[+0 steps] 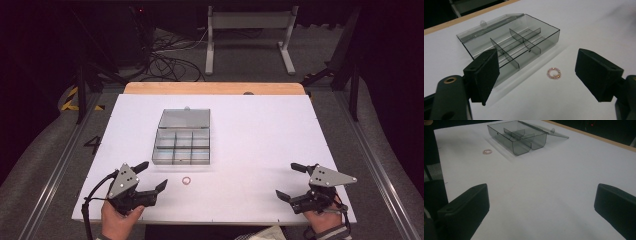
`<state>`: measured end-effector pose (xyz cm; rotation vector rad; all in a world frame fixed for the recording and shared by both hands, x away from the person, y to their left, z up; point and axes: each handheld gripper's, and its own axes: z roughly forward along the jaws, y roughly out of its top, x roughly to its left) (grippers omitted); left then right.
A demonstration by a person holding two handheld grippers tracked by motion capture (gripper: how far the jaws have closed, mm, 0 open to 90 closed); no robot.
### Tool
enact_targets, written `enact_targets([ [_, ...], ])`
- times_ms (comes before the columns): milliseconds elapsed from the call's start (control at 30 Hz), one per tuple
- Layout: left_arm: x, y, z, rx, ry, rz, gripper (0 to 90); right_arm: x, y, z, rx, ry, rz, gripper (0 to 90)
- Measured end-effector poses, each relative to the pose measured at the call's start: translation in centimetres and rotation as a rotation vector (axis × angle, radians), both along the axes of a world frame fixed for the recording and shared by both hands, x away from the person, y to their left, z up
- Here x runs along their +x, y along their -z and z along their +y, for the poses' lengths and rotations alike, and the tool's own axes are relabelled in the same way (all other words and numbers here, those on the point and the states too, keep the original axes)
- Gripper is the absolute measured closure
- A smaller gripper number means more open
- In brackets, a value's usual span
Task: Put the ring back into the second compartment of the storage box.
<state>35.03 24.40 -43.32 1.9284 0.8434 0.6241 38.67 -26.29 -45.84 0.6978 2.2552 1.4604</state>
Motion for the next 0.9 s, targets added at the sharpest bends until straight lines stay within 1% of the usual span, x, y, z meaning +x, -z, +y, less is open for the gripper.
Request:
enact_targets([
  [300, 1.1, -0.2, -1.0, 0.009, 0.020, 0.020, 20.0, 0.0, 0.0, 0.1, -0.003, -0.005, 0.003, 0.6],
  [567, 1.8, -0.3, -1.6, 0.003, 0.028, 0.025, 20.0, 0.0, 0.1, 0.1, -0.002, -0.010, 0.006, 0.6],
  [767, 2.3, -0.4, -2.3, 0.005, 0.037, 0.030, 19.9, 0.0, 0.1, 0.1, -0.001, -0.012, 0.008, 0.6],
  [900, 2.7, -0.5, -2.7, 0.015, 0.040, 0.030, 19.4, 0.1, 0.1, 0.1, -0.003, -0.015, 0.010, 0.6],
])
